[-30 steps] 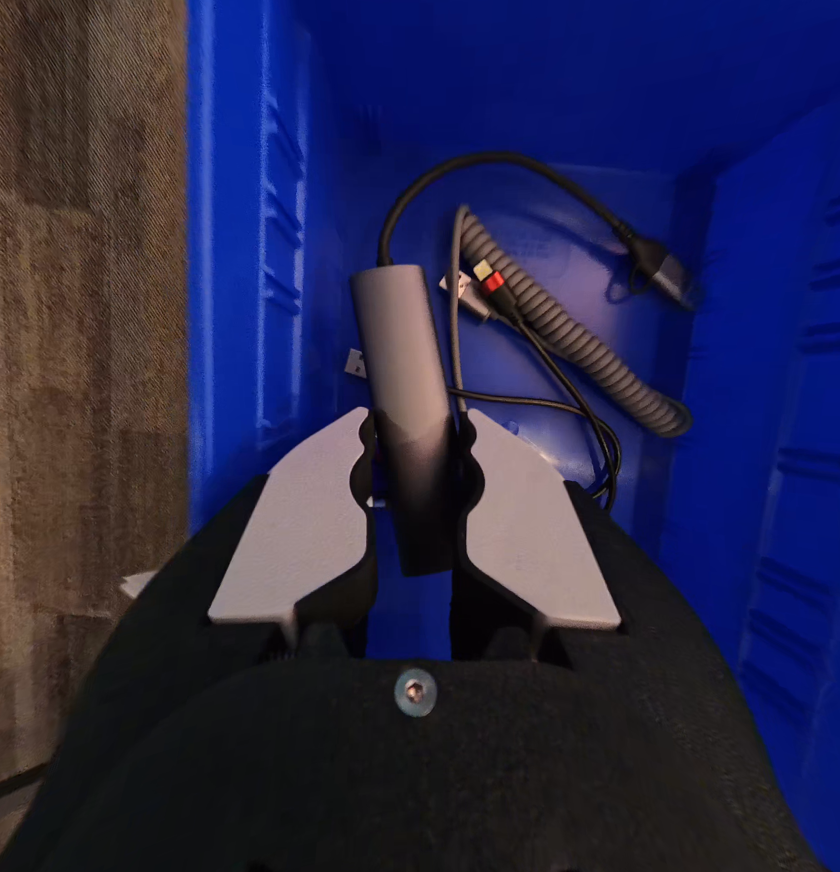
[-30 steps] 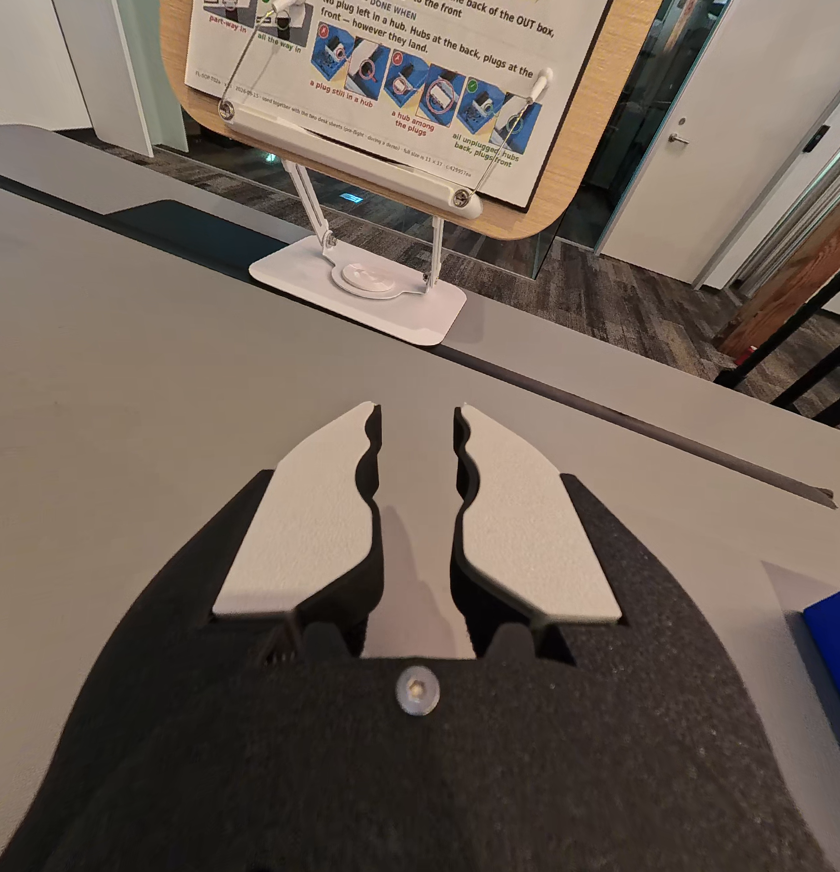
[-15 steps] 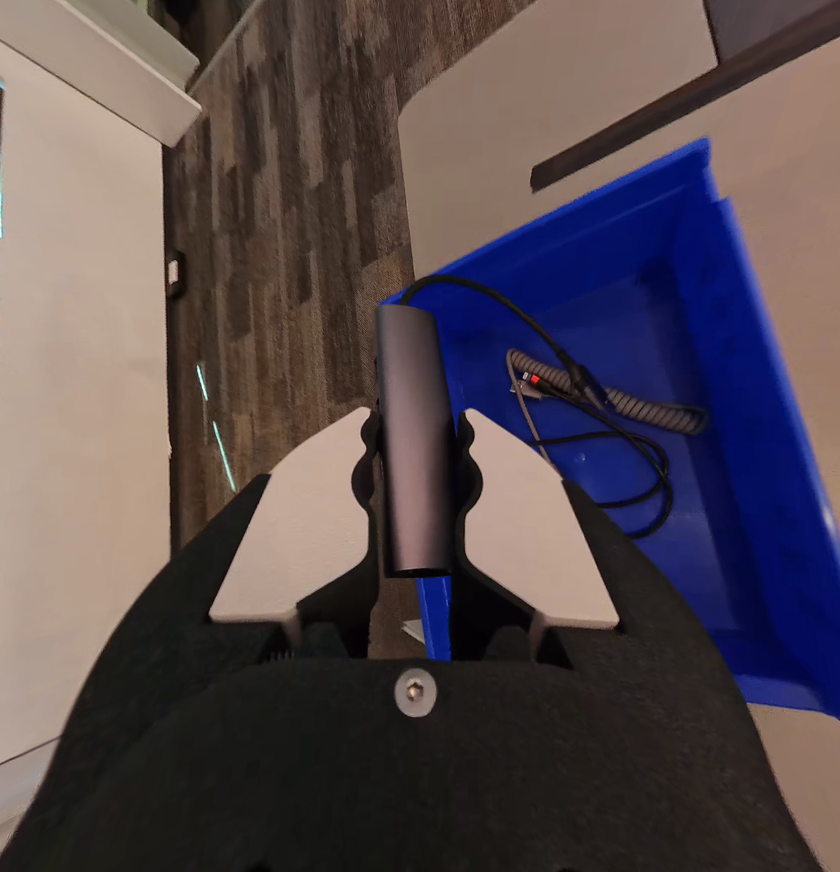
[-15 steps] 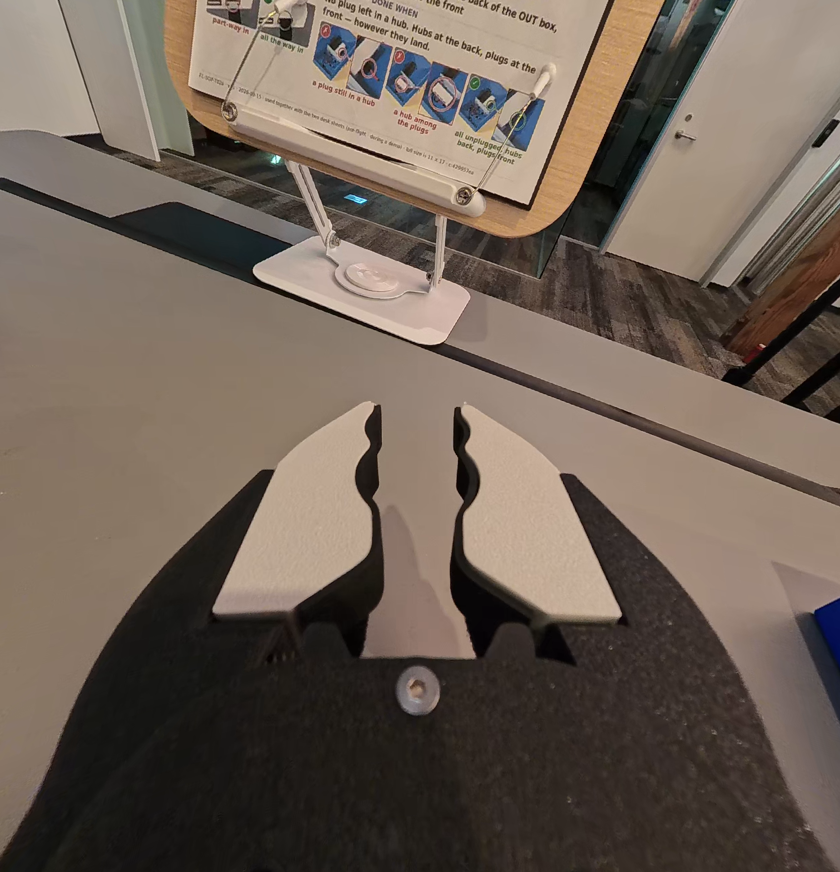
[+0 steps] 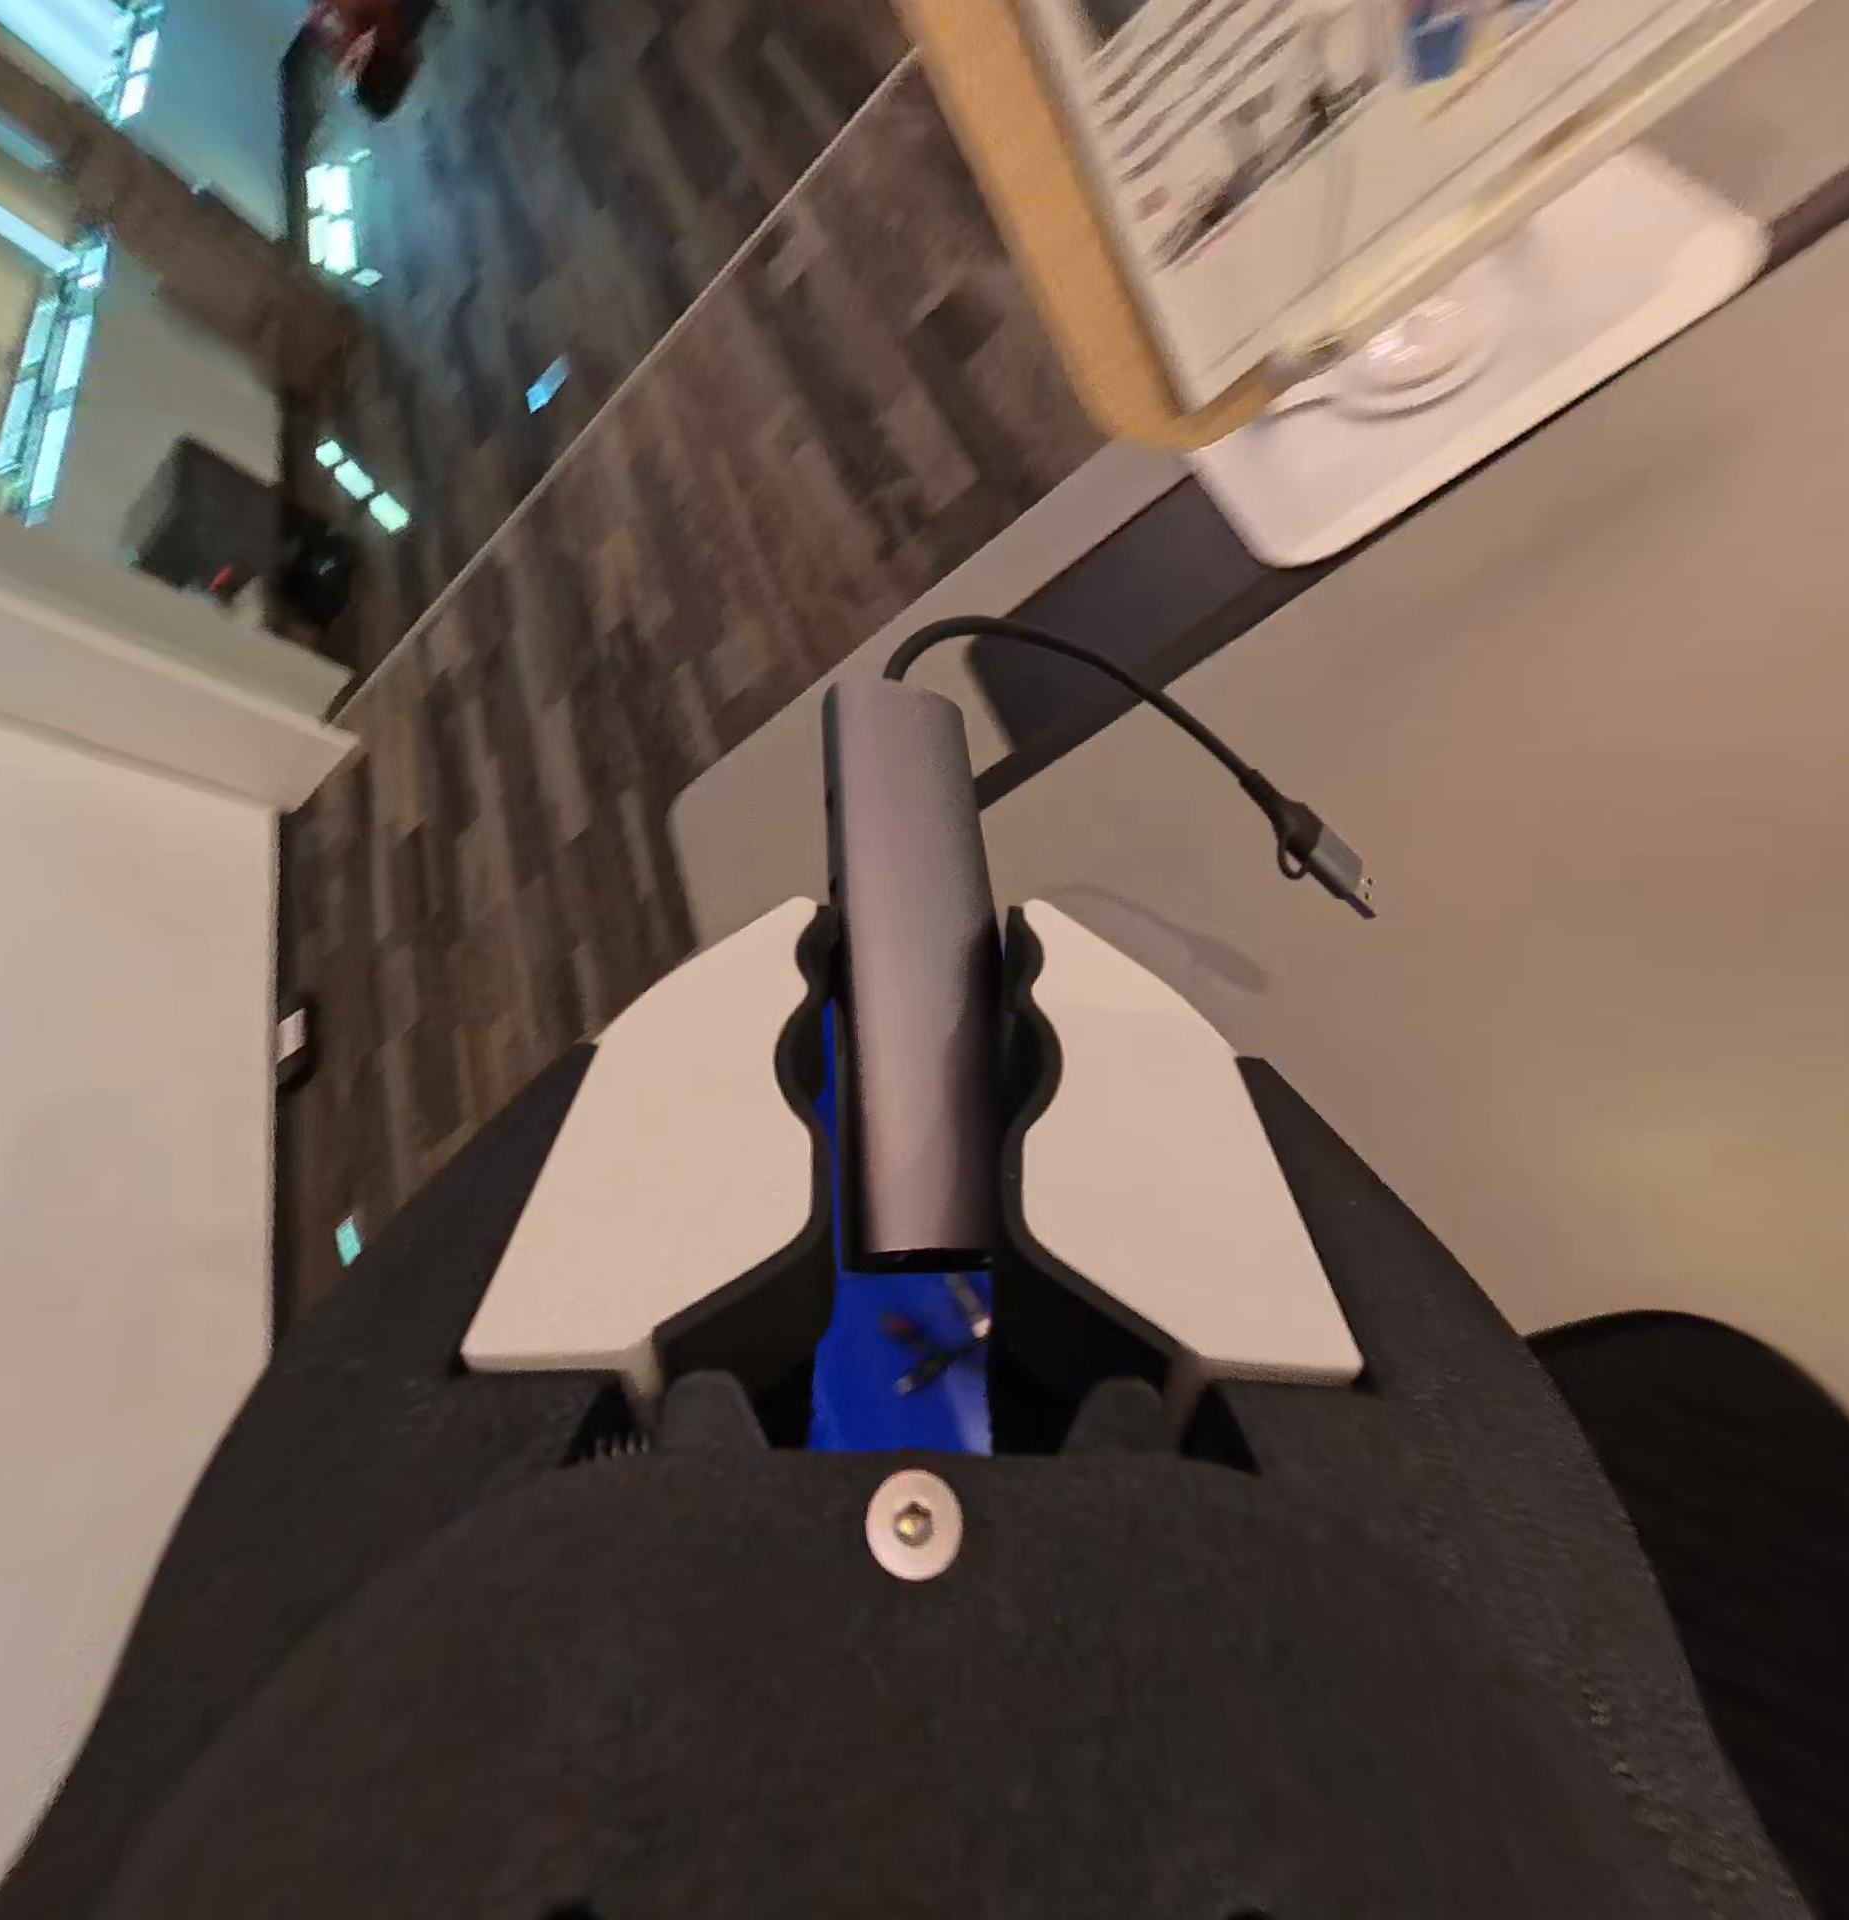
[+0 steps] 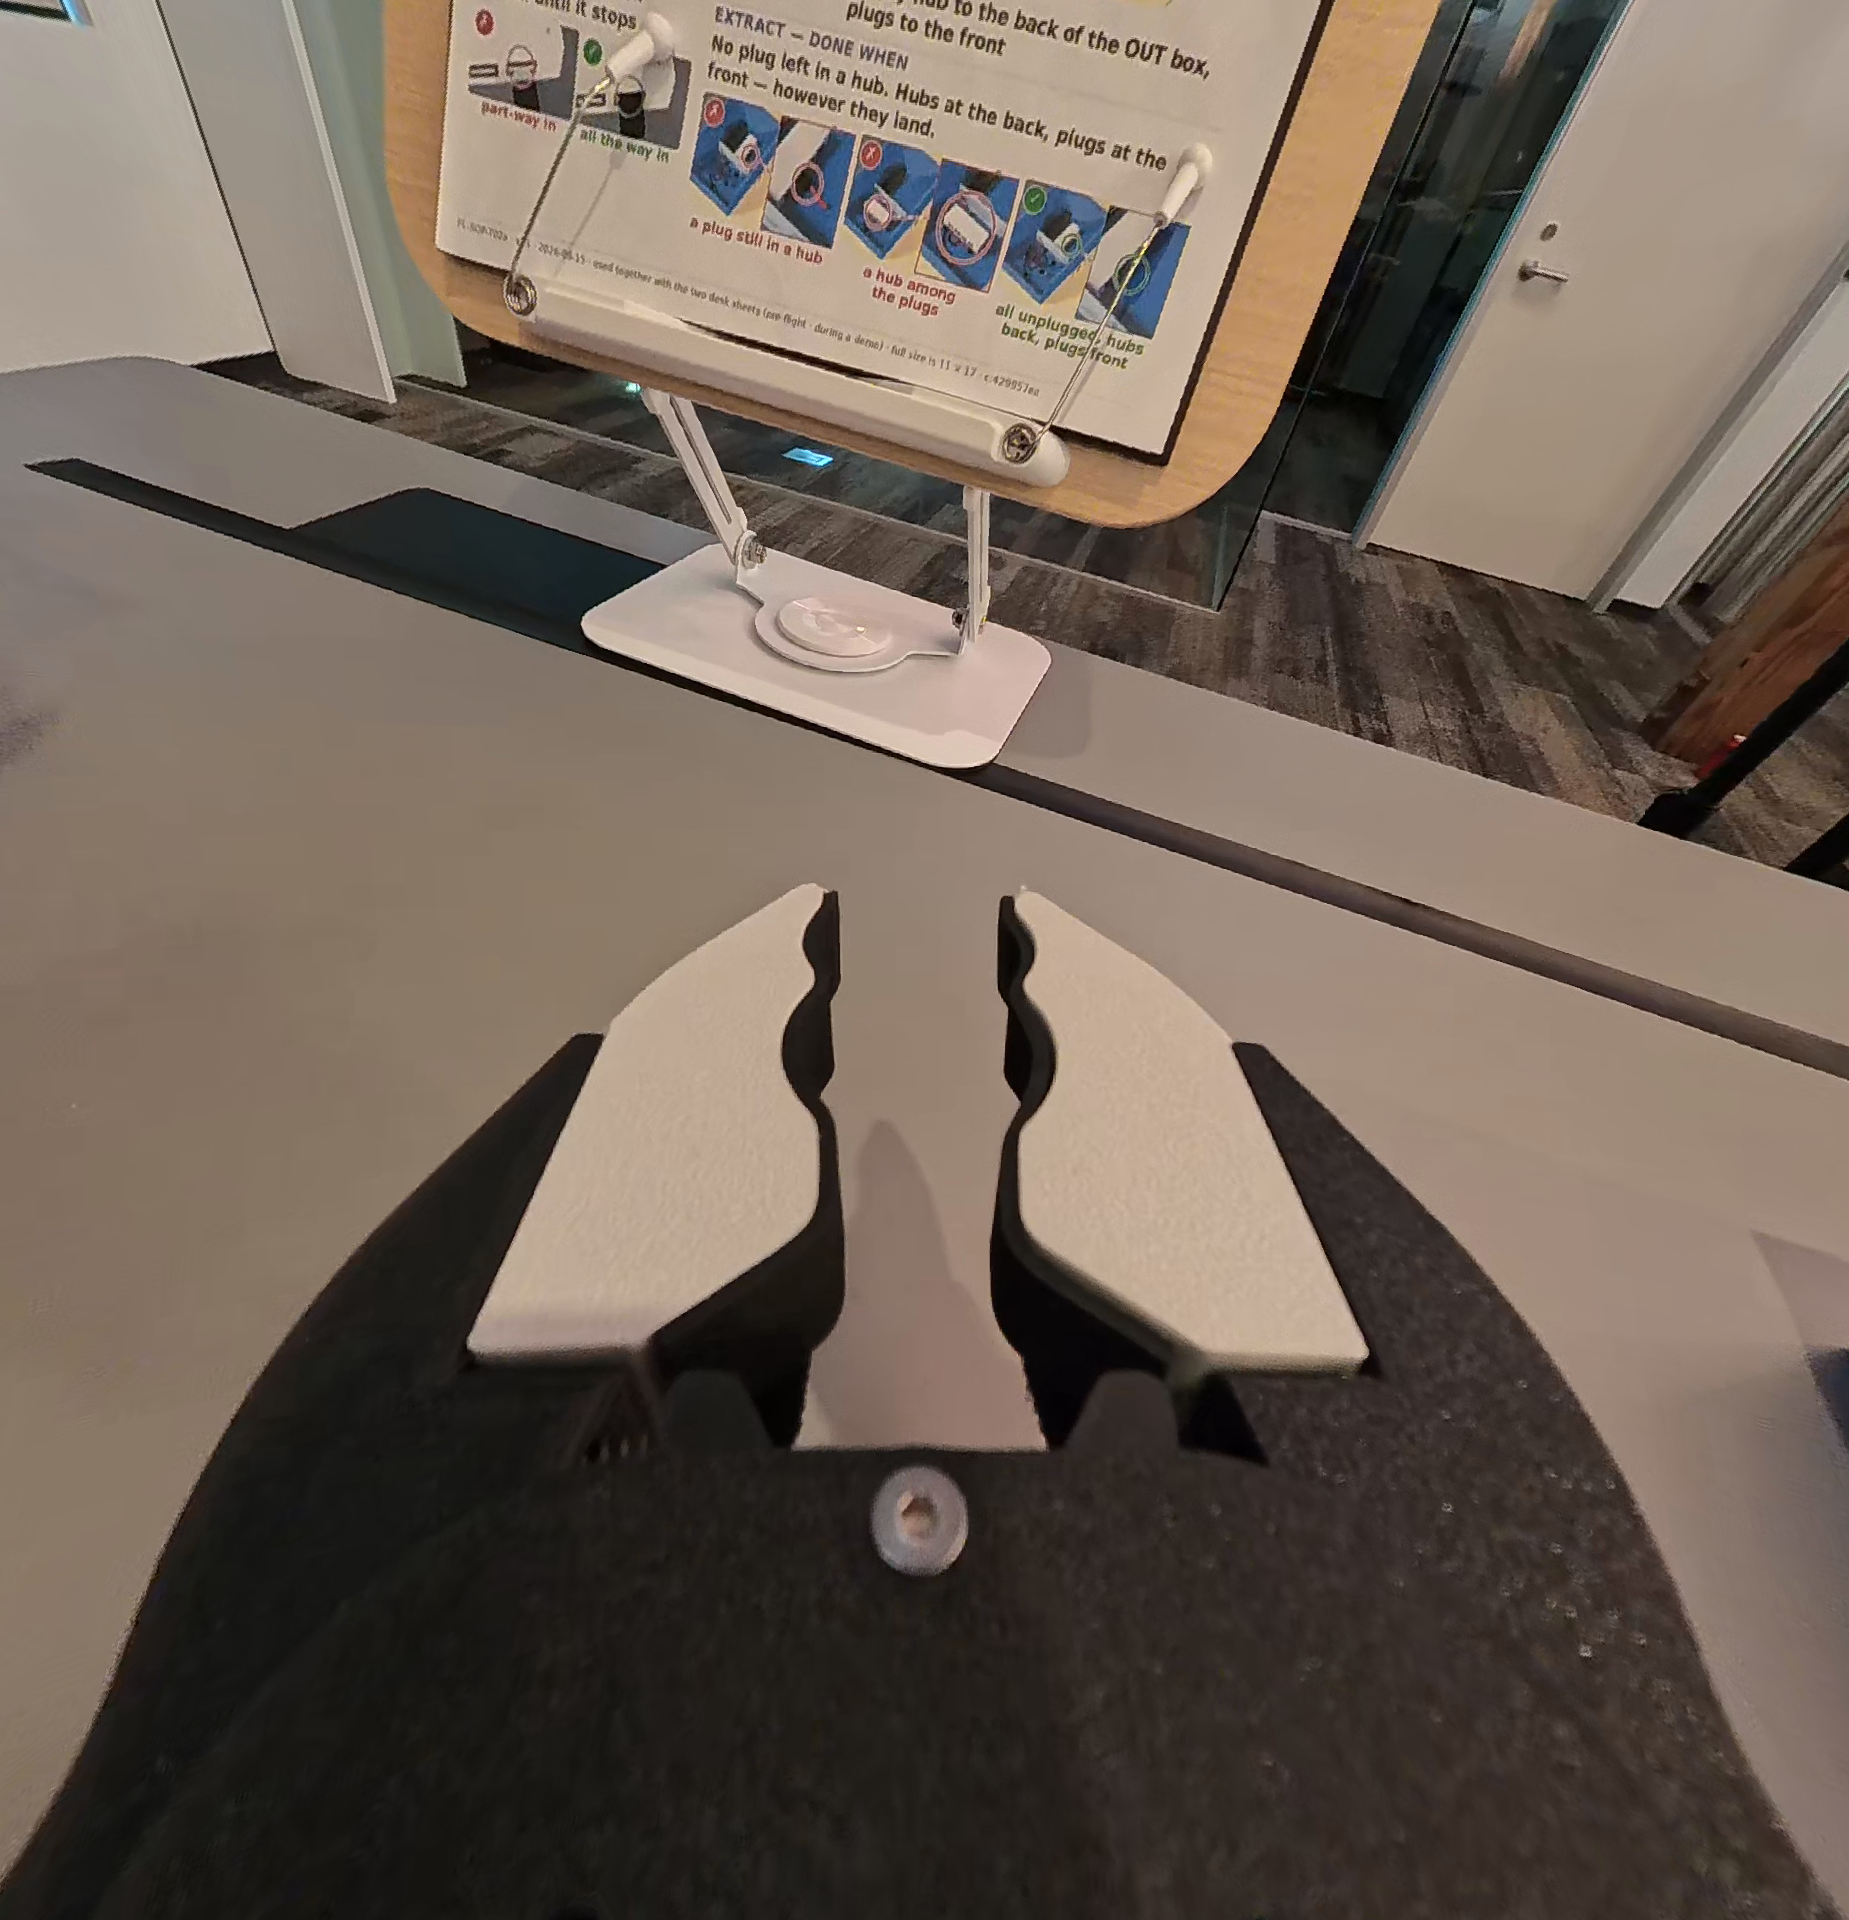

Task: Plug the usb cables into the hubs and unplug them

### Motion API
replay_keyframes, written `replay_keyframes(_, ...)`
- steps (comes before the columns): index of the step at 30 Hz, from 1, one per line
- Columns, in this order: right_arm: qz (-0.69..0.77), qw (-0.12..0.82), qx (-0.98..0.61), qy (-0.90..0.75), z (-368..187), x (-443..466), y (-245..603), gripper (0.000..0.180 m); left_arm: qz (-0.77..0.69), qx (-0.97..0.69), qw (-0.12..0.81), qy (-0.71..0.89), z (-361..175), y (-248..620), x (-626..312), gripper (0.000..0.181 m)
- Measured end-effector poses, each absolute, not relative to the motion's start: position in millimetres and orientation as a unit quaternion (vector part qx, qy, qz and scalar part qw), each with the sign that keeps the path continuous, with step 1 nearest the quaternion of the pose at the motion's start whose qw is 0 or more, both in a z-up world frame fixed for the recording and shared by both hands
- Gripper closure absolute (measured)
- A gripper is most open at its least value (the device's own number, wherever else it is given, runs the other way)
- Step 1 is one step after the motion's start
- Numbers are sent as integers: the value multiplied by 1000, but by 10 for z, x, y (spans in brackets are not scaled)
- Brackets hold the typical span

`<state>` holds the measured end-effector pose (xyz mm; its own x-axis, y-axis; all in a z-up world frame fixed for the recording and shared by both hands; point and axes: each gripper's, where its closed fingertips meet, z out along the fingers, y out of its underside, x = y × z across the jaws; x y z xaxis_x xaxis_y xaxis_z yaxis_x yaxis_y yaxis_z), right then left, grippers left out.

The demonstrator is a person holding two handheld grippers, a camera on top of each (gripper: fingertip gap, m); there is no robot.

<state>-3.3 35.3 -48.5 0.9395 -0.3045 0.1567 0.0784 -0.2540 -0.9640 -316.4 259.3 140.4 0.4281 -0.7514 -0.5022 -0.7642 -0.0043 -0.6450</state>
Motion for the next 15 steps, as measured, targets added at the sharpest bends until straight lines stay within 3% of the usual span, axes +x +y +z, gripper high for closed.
replay_keyframes(10,-143,613,-773,81,-453,-17,319,152,-171,-721,371,560,-43,1734,-2047,149)
replay_keyframes(15,-147,610,-776,66,-459,-76,342,152,-156,-744,339,554,-767,1725,-2011,150)
